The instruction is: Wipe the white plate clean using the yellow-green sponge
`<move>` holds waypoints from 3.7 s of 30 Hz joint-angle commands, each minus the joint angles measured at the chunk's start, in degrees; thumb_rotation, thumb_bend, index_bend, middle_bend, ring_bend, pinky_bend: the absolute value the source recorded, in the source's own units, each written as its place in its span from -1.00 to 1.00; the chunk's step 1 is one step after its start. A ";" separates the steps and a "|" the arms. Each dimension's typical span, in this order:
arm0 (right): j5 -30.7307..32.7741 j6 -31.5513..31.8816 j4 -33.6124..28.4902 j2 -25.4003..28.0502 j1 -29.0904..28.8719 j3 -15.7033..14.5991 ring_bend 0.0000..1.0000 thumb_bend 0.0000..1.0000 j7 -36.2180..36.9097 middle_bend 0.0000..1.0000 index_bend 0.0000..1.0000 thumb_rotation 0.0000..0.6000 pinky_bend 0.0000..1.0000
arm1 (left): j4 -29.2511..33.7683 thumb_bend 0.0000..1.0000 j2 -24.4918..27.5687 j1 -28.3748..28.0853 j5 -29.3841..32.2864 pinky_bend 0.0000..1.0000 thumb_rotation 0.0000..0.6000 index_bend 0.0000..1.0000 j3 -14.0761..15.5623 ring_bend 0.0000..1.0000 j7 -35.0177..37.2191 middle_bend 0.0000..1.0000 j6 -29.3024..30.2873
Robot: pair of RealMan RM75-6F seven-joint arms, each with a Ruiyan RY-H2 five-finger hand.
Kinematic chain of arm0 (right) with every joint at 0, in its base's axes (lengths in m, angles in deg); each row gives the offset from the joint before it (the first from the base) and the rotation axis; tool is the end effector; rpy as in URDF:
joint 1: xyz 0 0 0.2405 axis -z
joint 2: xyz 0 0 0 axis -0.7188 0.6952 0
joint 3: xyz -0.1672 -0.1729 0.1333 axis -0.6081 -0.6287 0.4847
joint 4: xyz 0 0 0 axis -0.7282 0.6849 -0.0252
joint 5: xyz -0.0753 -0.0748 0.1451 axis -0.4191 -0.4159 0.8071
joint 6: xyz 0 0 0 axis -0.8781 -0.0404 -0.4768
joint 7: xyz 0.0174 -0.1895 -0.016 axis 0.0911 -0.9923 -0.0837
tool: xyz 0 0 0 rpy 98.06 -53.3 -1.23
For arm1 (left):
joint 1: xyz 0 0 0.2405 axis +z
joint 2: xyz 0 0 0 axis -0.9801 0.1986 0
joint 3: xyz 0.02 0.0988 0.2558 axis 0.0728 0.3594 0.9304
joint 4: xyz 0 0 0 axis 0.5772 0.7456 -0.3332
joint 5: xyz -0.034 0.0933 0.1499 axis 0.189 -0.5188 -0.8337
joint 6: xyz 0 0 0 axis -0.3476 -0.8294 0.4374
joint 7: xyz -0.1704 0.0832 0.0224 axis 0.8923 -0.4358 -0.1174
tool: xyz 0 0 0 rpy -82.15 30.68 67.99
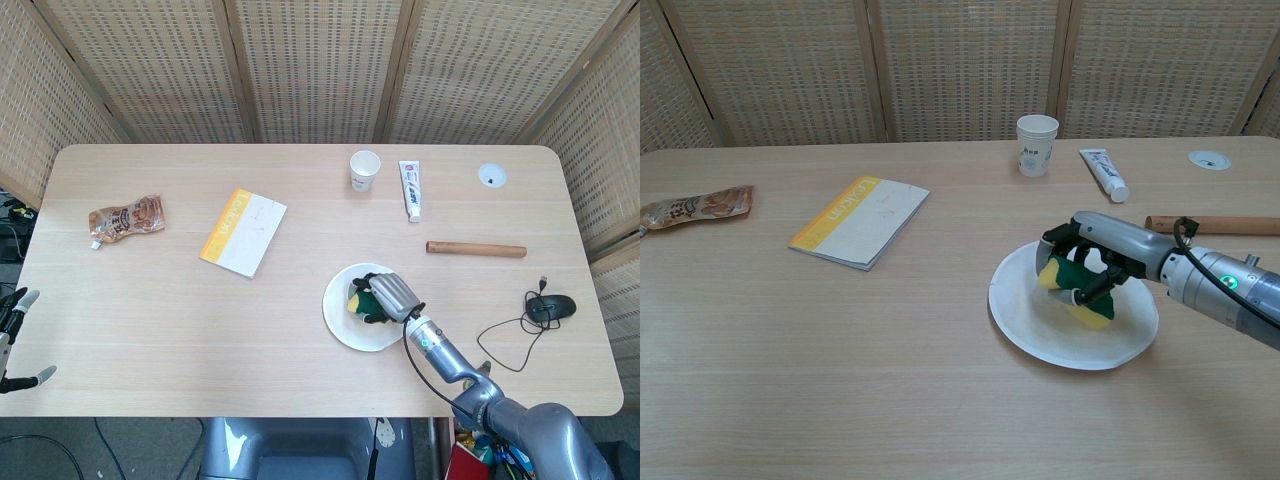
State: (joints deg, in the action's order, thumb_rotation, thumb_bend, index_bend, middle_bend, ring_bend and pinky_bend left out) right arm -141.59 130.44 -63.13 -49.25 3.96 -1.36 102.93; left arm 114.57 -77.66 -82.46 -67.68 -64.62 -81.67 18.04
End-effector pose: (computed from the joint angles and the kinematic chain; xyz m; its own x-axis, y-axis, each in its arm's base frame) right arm -0.1909 -0.3918 -0.0931 0.1465 -0.4222 0.8946 -0.9184 -0.3940 -0.0356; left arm -0.3381 0.2066 0.2098 0.3916 0.1748 0.9034 0.9096 0.0748 -0.4087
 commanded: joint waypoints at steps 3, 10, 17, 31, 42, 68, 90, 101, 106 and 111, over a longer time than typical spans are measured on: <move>-1.25 -1.00 3.41 -1.69 0.51 -1.89 -0.22 -0.30 1.67 0.11 -0.02 1.00 -0.09 | -0.02 -1.00 -0.01 0.07 -0.01 -1.00 1.00 -1.00 -0.02 -1.00 -0.07 -1.00 0.21; -2.36 -0.40 7.15 -3.53 1.21 -3.20 -0.22 -0.29 5.28 0.11 -0.02 1.00 -0.09 | -0.01 -1.00 -0.18 0.02 0.01 -1.00 1.00 -1.00 0.10 -1.00 -0.40 -1.00 0.02; -3.09 2.28 7.48 -3.42 1.14 -3.04 -0.22 -0.26 6.71 0.11 -0.02 1.00 -0.09 | 0.01 -1.00 -0.19 -0.05 0.06 -1.00 1.00 -1.00 0.12 -1.00 -0.43 -1.00 -0.09; -1.73 6.76 2.72 -0.24 1.76 -0.43 -0.22 -0.21 4.10 0.11 -0.02 1.00 -0.09 | 0.17 -1.00 0.12 0.11 -0.83 -1.00 1.00 -1.00 0.47 -1.00 0.14 -1.00 0.31; -3.80 3.27 9.65 -3.76 2.27 -3.96 -0.22 -0.18 4.50 0.11 0.01 1.00 -0.10 | 0.39 -1.00 -0.05 0.09 -0.51 -1.00 1.00 -1.00 0.42 -1.00 -0.41 -1.00 0.23; 1.10 4.94 -1.84 4.32 -2.71 4.70 -0.22 -0.15 -2.99 0.11 0.01 1.00 -0.10 | 0.16 -1.00 0.24 0.16 -0.89 -1.00 1.00 -1.00 0.52 -1.00 0.65 -1.00 0.42; 22.42 -10.25 -36.03 24.84 2.86 7.93 -1.00 -1.00 -41.34 -1.00 -1.00 1.00 -1.00 | 0.91 -1.00 1.50 0.93 -4.00 -1.00 1.00 -1.00 1.70 -1.00 3.04 -1.00 2.19; 15.10 4.39 -54.83 39.60 12.36 5.70 -1.00 -1.00 -39.91 -1.00 -1.00 1.00 -1.00 | 0.47 -1.00 2.30 2.47 -6.40 -1.00 1.00 -1.00 2.19 -1.00 5.59 -1.00 5.83; 6.60 15.82 -53.22 41.72 19.10 2.17 -1.00 -1.00 -37.04 -1.00 -1.00 1.00 -1.00 | -0.45 -1.00 1.39 3.93 -6.54 -1.00 1.00 -1.00 1.90 -1.00 4.38 -1.00 8.79; 0.94 25.06 -50.03 40.88 24.48 -0.21 -1.00 -1.00 -34.05 -1.00 -1.00 1.00 -1.00 | -1.12 -1.00 0.44 5.07 -7.34 -1.00 1.00 -1.00 1.83 -1.00 4.11 -1.00 11.23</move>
State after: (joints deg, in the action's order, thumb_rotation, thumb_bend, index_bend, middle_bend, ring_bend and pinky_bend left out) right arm -136.45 150.15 -115.33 -8.49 24.43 0.64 66.72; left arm 113.67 -76.96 -77.68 -74.78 -62.77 -77.54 28.93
